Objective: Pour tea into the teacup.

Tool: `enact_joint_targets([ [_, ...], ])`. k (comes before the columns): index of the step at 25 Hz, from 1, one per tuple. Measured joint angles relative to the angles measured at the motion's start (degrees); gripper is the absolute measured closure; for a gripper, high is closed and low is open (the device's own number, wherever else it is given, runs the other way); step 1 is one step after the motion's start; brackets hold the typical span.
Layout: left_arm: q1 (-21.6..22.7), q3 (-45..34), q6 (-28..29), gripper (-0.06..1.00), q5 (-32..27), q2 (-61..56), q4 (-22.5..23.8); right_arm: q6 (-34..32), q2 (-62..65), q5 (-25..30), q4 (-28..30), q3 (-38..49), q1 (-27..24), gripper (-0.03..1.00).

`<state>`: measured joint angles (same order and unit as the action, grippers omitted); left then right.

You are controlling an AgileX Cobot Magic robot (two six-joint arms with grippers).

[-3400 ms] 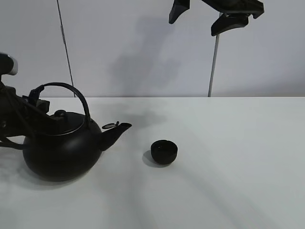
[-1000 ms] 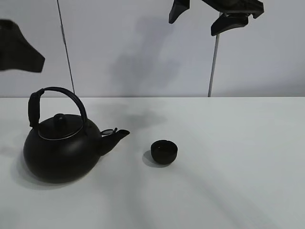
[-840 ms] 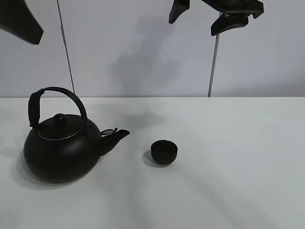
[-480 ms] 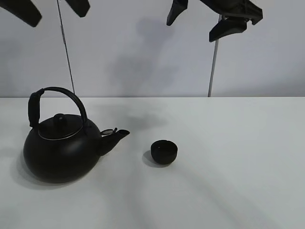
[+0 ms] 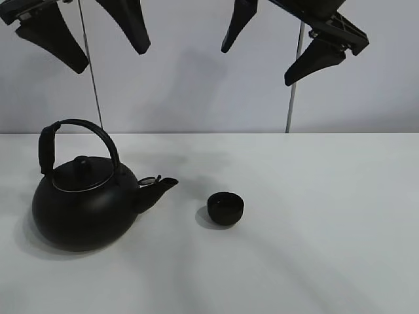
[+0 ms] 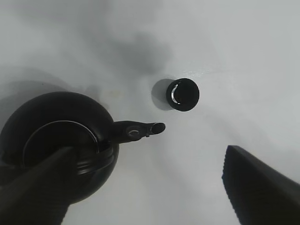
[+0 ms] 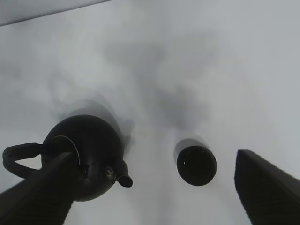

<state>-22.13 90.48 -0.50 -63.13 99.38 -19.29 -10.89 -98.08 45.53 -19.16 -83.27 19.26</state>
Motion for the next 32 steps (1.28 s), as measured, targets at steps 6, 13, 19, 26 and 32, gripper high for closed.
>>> enact_joint_targets([
  [6, 0.0, 0.3, 0.1, 0.33, -0.3, -0.1, -0.7, 0.0, 0.0, 0.0, -0.3, 0.0, 0.0, 0.34],
  [13, -0.1, 0.3, 0.1, 0.33, -1.7, -0.1, -2.2, 0.0, 0.0, 0.9, -0.3, 0.0, 0.0, 0.34],
  [19, -0.5, 0.3, 0.2, 0.33, -2.1, -0.1, -2.4, 0.0, 0.0, 3.7, 1.8, 0.0, 0.0, 0.34],
  [26, -0.5, 0.3, 0.2, 0.33, -2.1, -0.1, -2.5, 0.0, 0.0, 4.3, 3.2, 0.0, 0.0, 0.34],
  [32, -0.5, 0.3, 0.2, 0.33, -2.1, -0.1, -2.5, 0.0, 0.0, 4.3, 3.3, 0.0, 0.0, 0.34],
])
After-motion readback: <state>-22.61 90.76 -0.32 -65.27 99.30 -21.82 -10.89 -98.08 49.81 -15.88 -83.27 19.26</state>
